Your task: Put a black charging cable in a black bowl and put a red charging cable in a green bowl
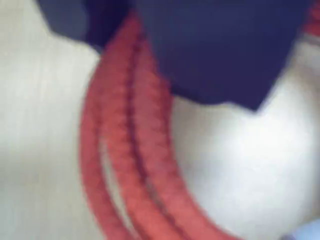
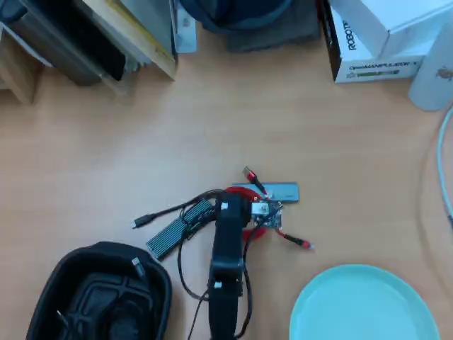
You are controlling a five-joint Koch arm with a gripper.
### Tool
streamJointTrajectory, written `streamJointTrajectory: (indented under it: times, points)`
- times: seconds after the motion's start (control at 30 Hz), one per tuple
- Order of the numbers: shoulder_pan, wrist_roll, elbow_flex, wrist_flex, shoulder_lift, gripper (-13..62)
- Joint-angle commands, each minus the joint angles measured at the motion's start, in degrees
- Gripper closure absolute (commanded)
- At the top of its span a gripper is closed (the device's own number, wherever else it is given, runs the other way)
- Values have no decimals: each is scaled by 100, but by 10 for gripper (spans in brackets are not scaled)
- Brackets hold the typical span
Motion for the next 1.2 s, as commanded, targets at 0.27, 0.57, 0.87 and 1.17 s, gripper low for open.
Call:
streamJointTrajectory:
  times: [0.27,0.57,0.87,1.17]
  points:
    - [-62,-132,-396,404,2496,563]
    - [-62,-141,-396,642,3340,564]
    - [9,-97,70,993,4377,565]
    - [158,-132,466,993,4737,565]
